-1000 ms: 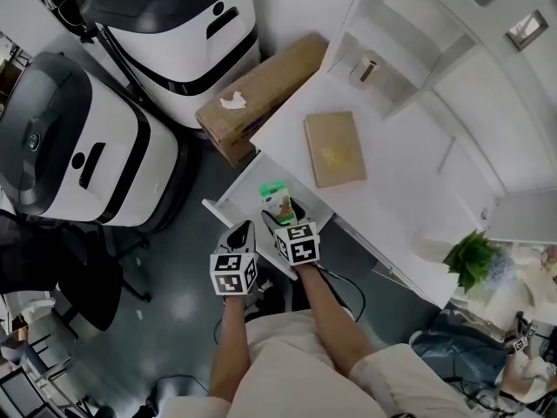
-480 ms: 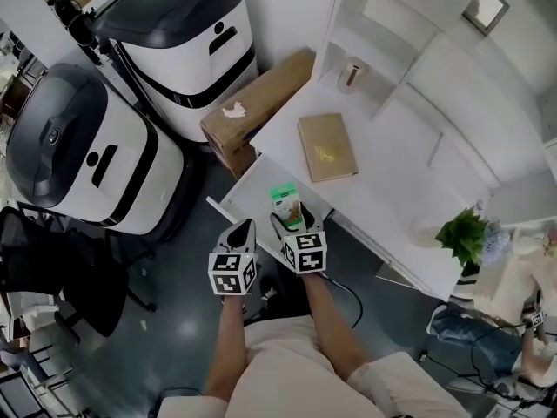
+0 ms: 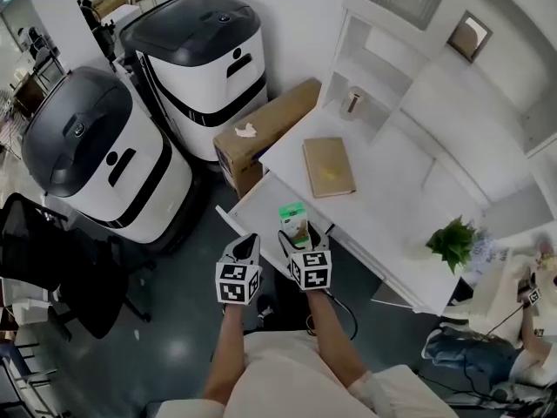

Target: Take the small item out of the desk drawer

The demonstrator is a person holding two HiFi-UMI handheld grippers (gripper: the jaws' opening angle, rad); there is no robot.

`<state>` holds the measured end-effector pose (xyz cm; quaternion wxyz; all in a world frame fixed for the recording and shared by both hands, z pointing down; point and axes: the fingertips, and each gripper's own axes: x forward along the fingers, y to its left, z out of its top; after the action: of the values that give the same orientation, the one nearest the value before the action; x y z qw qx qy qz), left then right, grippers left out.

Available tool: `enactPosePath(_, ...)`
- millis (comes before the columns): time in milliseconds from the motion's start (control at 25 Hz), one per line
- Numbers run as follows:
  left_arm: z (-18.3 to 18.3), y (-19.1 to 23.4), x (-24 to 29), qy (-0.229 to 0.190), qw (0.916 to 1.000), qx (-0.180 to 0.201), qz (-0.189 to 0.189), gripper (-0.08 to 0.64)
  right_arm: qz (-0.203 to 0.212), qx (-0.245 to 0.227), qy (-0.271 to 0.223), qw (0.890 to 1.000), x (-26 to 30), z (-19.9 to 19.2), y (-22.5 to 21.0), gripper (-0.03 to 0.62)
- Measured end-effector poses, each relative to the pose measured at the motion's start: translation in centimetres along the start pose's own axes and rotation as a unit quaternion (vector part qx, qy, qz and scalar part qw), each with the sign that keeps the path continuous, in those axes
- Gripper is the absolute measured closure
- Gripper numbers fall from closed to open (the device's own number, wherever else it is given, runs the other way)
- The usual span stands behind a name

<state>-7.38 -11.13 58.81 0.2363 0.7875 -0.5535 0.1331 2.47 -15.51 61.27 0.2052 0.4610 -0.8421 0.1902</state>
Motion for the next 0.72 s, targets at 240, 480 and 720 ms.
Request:
enactPosePath(240,0.1,-0.1,-1.7,-0.014,0.9999,0.005,0.004,0.543,-0.011,0.005,-0.02,1.0,-1.9,0.9,-0.2,0.233)
enactPosePath(480,-1.4,-0.7,-2.7,-0.01,0.9998,0.016,0.002,0.543,-0.013,0.007,-0.019,1.0,-3.2,-0.5,0.2,0.233)
enactPosePath(720,-1.3,-1.0,-3.5,-0.012,0.9997,0.02,-0.004,0.543,-0.021,0.01,-0.011,1.0,-4.2,-2.0,0.4,0.233)
